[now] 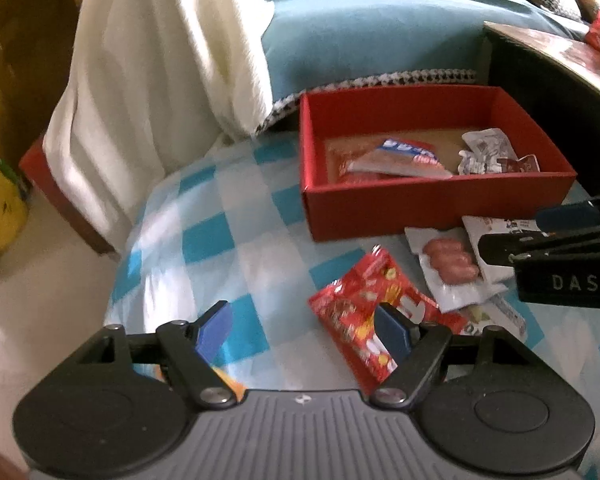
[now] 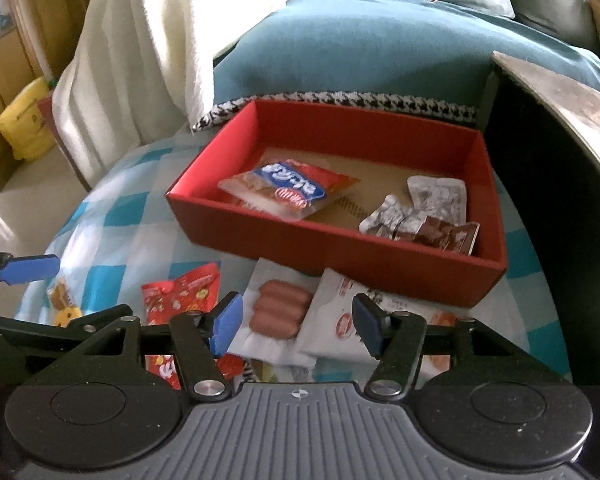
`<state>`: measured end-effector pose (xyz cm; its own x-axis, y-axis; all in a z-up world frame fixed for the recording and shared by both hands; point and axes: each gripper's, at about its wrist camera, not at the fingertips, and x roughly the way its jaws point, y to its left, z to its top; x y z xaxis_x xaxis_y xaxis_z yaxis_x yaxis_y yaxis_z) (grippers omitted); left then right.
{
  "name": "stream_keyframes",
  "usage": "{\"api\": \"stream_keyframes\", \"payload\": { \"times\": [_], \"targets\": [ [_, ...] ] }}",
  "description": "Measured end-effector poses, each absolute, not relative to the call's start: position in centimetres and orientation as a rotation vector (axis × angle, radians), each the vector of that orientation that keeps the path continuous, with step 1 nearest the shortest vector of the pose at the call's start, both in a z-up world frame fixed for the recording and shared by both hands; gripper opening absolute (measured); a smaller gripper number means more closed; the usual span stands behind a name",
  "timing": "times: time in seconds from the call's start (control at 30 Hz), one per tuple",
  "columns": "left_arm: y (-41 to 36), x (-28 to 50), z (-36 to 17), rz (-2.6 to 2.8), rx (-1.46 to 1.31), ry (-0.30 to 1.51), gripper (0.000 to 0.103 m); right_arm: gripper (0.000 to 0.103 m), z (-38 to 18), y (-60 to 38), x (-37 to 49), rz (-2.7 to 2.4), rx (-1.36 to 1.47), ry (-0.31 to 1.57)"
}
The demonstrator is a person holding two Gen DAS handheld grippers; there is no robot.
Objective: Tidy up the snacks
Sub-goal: 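Lift both open grippers out of the box toward the loose snacks, then close the left gripper on the yellow face candy while the right gripper lowers onto the red Trolli bag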
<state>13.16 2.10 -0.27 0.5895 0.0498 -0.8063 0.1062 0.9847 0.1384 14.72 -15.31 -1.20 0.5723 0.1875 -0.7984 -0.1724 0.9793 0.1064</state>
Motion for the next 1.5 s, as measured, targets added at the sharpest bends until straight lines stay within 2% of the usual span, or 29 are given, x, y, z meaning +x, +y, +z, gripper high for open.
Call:
{"api": "stream_keyframes", "payload": {
  "times": [0.47, 0.6, 0.87, 0.93, 1.07, 1.1, 1.13, 1.27, 1.5],
  "targets": [
    [11.4, 11.8, -1.4, 0.128, -0.11, 1.056, 0.072, 0.072, -0.8, -15.3, 13.9, 0.266, 0.052, 0.946],
    [11.9, 12.2, -2.8, 0.172, -0.151, 1.105, 0.072, 0.072, -0.8, -15.2, 13.9, 0.289, 0.07, 0.956],
    [13.2, 14.2, -6.9, 0.223, -0.423, 1.233, 0.072, 0.073, -0.6, -15.0, 13.8, 0.311, 0.075, 0.952],
    [12.8, 14.3, -7.1, 0.243, -0.433, 1.224, 0.076, 0.073, -0.7, -15.1, 13.9, 0.313, 0.076, 0.955],
    [11.8, 14.7, -7.2, 0.29, -0.373, 1.195, 0.075, 0.073, -0.9, -15.1, 13.9, 0.316, 0.074, 0.96],
    [11.5, 14.7, -7.2, 0.296, -0.349, 1.188, 0.071, 0.073, -0.9, -15.0, 13.9, 0.316, 0.074, 0.96],
    [11.1, 14.7, -7.1, 0.3, -0.314, 1.18, 0.059, 0.073, -0.9, -15.0, 13.9, 0.317, 0.072, 0.962],
    [10.3, 14.2, -6.7, 0.231, -0.255, 1.157, 0.041, 0.073, -1.4, -14.8, 14.1, 0.317, 0.06, 0.973],
    [10.4, 12.6, -6.0, 0.11, -0.267, 1.153, 0.034, 0.071, -2.3, -12.9, 15.2, 0.352, 0.064, 1.006]
  ]
}}
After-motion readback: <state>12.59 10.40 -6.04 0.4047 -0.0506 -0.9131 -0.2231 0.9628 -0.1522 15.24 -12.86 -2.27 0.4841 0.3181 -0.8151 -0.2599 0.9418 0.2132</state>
